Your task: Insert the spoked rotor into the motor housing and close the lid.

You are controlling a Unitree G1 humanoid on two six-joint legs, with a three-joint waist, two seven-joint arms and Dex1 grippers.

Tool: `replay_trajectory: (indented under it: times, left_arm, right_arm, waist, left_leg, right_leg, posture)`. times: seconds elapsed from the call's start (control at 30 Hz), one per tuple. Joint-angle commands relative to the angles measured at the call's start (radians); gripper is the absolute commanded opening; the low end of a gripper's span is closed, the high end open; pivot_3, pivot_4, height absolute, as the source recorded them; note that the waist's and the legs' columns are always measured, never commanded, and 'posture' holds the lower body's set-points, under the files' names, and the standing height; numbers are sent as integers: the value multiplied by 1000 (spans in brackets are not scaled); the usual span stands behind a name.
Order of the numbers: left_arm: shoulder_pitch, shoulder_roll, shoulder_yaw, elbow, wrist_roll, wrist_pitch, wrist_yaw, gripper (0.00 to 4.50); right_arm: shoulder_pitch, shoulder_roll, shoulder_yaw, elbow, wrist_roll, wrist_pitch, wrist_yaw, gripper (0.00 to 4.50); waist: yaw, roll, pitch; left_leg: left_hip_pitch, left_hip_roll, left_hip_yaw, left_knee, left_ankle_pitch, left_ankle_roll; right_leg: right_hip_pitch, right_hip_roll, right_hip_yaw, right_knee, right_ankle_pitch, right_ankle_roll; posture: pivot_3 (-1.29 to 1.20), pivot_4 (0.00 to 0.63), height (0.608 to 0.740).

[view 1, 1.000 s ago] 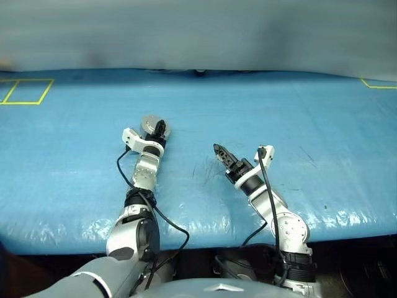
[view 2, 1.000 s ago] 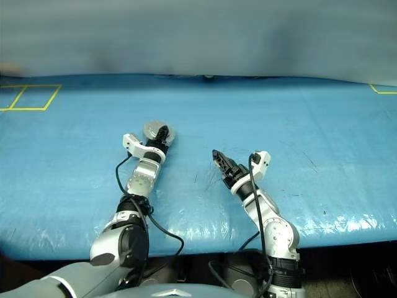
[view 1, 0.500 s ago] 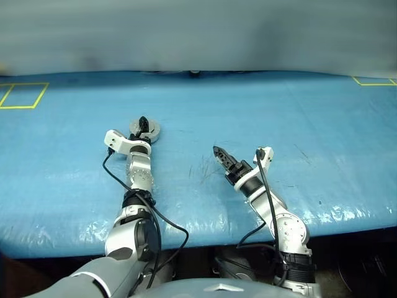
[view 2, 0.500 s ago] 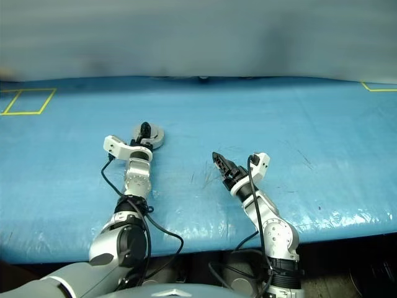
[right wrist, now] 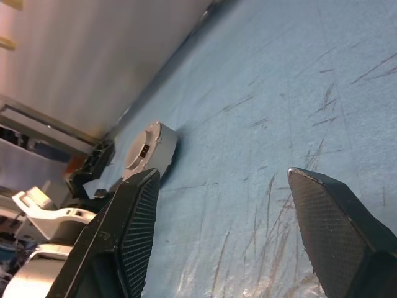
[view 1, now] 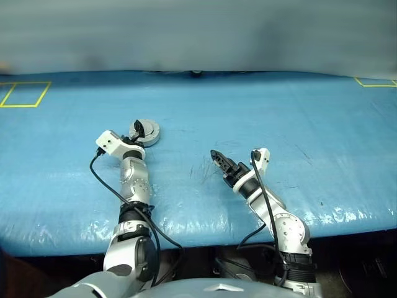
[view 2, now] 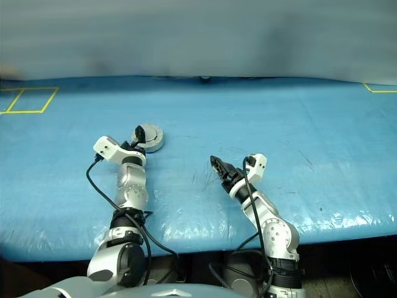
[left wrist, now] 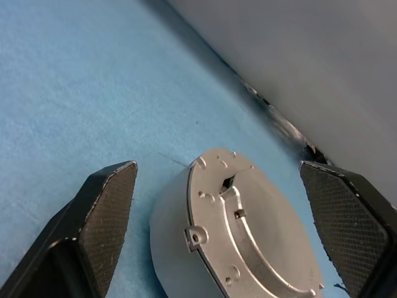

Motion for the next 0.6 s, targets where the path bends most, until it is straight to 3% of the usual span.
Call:
replay_trajectory:
  times: [0.03,0.23,0.43,0.6]
  left_arm:
    - [17,33,-51,-78,100,-87,3,4441]
    - [89,105,-248,-148,152,-178,-341,4441]
    - [166,207,-383,-178,180,-106,-561,4441]
    - [235,330,-505,-256,133,-9,-867,4441]
  right_arm:
    - [1,-18,26,-40,-73,-76,44,3449]
    - [23,-115,74,-32,-297,-271,119,3449]
    - [33,-213,61,2,-433,-393,153,3449]
    - [45,-313,74,15,-510,-457,235,3449]
  waist:
    - [0,0,0]
    - [6,0,0]
    - [-3,0,0]
    - [-2,1,0]
  left_leg:
    - [0,0,0,0,0,0]
    - [0,-2,0,0,0,0]
    - [1,-2,3,0,0,1]
    - [1,1,3,-1,1,0]
  right_leg:
    - [0,0,0,0,0,0]
    - [0,0,-1,0,0,0]
    - [0,-1,1,0,1,1]
    - [0,1,2,1,1,-1]
  posture:
    - [0,150,740]
    - [0,150,740]
    - [0,150,740]
    - [0,150,740]
